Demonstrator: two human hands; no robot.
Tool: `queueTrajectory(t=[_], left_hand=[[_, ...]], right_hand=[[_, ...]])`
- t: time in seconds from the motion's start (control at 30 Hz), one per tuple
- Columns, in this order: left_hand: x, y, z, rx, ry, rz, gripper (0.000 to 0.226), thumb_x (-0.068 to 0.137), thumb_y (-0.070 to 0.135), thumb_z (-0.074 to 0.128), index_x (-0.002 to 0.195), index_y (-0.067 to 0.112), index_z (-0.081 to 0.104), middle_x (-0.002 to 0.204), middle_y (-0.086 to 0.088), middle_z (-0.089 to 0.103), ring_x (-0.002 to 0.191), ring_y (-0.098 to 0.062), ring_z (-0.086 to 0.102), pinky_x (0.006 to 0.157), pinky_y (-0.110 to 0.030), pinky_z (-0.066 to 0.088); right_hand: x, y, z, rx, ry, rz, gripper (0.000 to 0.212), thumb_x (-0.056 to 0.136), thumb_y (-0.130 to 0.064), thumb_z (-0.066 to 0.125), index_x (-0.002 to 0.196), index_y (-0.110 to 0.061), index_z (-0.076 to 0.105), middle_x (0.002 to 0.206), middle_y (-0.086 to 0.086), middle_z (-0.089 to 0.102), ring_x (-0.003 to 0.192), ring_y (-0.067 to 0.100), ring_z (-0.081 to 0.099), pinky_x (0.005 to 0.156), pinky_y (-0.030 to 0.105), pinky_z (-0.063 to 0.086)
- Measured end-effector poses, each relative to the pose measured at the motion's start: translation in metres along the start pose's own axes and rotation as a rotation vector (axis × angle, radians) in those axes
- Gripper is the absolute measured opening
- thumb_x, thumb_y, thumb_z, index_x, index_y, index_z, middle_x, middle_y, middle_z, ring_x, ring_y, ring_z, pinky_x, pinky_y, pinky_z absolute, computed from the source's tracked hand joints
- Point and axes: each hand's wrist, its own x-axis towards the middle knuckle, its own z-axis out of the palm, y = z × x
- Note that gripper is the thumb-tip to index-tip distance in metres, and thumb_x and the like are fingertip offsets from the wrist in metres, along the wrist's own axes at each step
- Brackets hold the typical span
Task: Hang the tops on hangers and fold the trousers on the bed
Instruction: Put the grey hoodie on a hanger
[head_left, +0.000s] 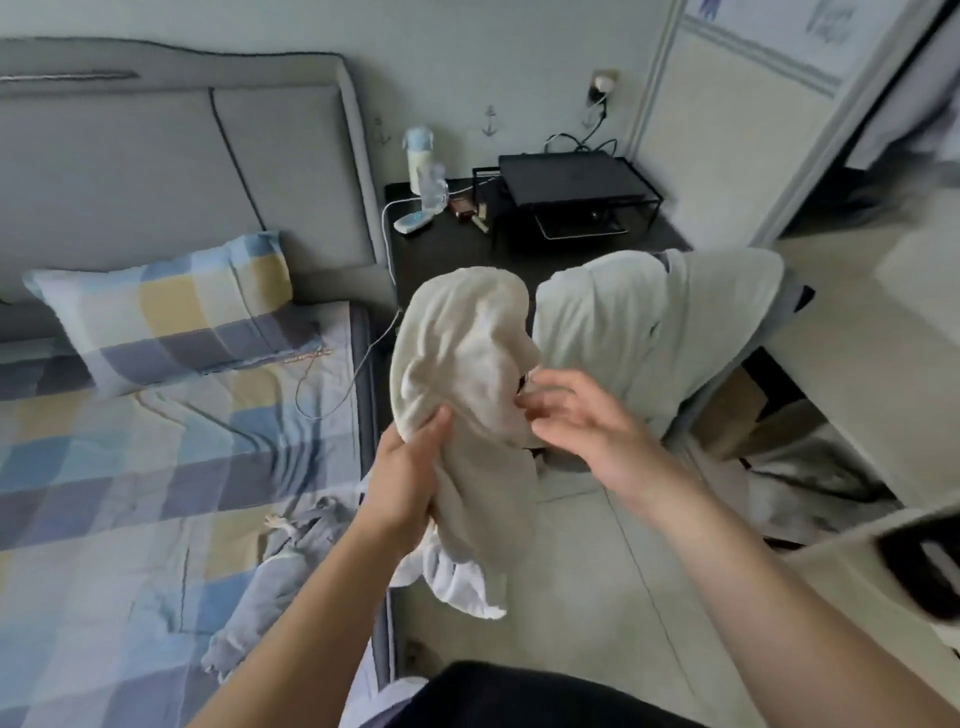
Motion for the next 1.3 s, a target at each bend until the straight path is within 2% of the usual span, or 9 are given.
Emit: queueTrajectory(t=[0.13, 0.33, 0.63, 0.8, 0.97, 1.07, 1.17, 1.23, 1.3], left_hand=[[-0.040, -0.013, 0.060, -0.017, -0.172, -0.063, 0.030, 0.101, 0.025, 0.056, 0.117, 0.004, 0.069, 0.109, -0.016, 0.076, 0.102, -0.028, 0.073, 0.084, -0.038, 0.060], [-0.102, -0.052, 0.142, 0.017, -0.366, -0.104, 0.040, 0.095, 0.037, 0.060, 0.126, 0.014, 0.068, 0.125, -0.011, 0.071, 0.118, -0.028, 0.067, 0.105, -0.047, 0.047], [-0.144, -0.089, 0.234, 0.146, -0.600, -0.257, 0.045, 0.099, 0.045, 0.056, 0.130, 0.015, 0.066, 0.126, -0.013, 0.070, 0.117, -0.030, 0.067, 0.107, -0.048, 0.045], [-0.152, -0.104, 0.287, 0.514, -0.459, -0.084, 0.019, 0.098, 0.048, 0.059, 0.092, 0.029, 0.060, 0.096, 0.004, 0.067, 0.093, -0.017, 0.066, 0.077, -0.029, 0.051], [-0.142, -0.132, 0.296, 0.863, -0.447, 0.219, 0.047, 0.093, 0.043, 0.068, 0.131, 0.021, 0.051, 0.125, 0.004, 0.053, 0.115, -0.019, 0.054, 0.092, -0.030, 0.039], [-0.169, -0.139, 0.285, 0.894, -0.778, 0.300, 0.043, 0.085, 0.043, 0.078, 0.120, 0.027, 0.058, 0.116, 0.016, 0.061, 0.098, -0.003, 0.063, 0.085, -0.027, 0.049], [-0.213, -0.164, 0.273, 1.001, -1.111, 0.097, 0.084, 0.068, 0.060, 0.085, 0.139, 0.035, 0.046, 0.129, 0.022, 0.054, 0.114, 0.000, 0.057, 0.094, -0.027, 0.049], [-0.231, -0.188, 0.273, 0.950, -1.012, 0.138, 0.086, 0.067, 0.055, 0.085, 0.138, 0.034, 0.042, 0.125, 0.019, 0.058, 0.114, -0.002, 0.058, 0.090, -0.027, 0.050], [-0.231, -0.198, 0.280, 0.810, -0.795, 0.219, 0.046, 0.081, 0.030, 0.078, 0.121, 0.029, 0.055, 0.104, 0.016, 0.068, 0.097, -0.002, 0.065, 0.075, -0.027, 0.050]], right_hand=[[-0.072, 0.064, -0.050, -0.285, -0.037, 0.146, 0.087, 0.085, -0.020, 0.078, 0.152, -0.038, 0.026, 0.146, -0.020, 0.040, 0.139, 0.005, 0.038, 0.089, 0.003, 0.040], [-0.186, 0.131, -0.112, -0.312, 0.032, 0.271, 0.096, 0.062, -0.034, 0.092, 0.143, -0.045, 0.040, 0.133, -0.022, 0.057, 0.122, -0.001, 0.055, 0.105, 0.033, 0.049], [-0.321, 0.144, -0.188, -0.202, 0.293, 0.408, 0.021, 0.083, -0.040, 0.078, 0.102, -0.032, 0.075, 0.105, -0.010, 0.075, 0.097, 0.006, 0.070, 0.094, 0.033, 0.055], [-0.360, 0.132, -0.206, -0.130, 0.610, 0.341, 0.038, 0.091, -0.047, 0.069, 0.093, -0.010, 0.075, 0.092, 0.005, 0.077, 0.087, 0.021, 0.073, 0.086, 0.043, 0.057], [-0.365, 0.126, -0.214, 0.119, 0.855, 0.301, 0.037, 0.095, -0.039, 0.065, 0.097, -0.004, 0.073, 0.094, 0.013, 0.077, 0.089, 0.030, 0.074, 0.089, 0.050, 0.059], [-0.359, 0.116, -0.219, 0.406, 0.934, 0.262, 0.024, 0.092, -0.030, 0.069, 0.100, -0.009, 0.077, 0.097, 0.012, 0.077, 0.091, 0.026, 0.074, 0.087, 0.040, 0.059], [-0.349, 0.102, -0.218, 0.614, 0.931, 0.222, 0.033, 0.090, -0.025, 0.071, 0.108, 0.003, 0.070, 0.095, 0.018, 0.073, 0.086, 0.027, 0.072, 0.079, 0.037, 0.056], [-0.344, 0.090, -0.211, 0.657, 0.888, 0.210, 0.026, 0.094, -0.021, 0.068, 0.105, 0.002, 0.070, 0.098, 0.020, 0.075, 0.087, 0.026, 0.074, 0.081, 0.038, 0.059], [-0.340, 0.084, -0.208, 0.683, 0.854, 0.149, 0.019, 0.097, -0.017, 0.063, 0.104, 0.000, 0.069, 0.101, 0.020, 0.075, 0.091, 0.025, 0.074, 0.084, 0.040, 0.059]])
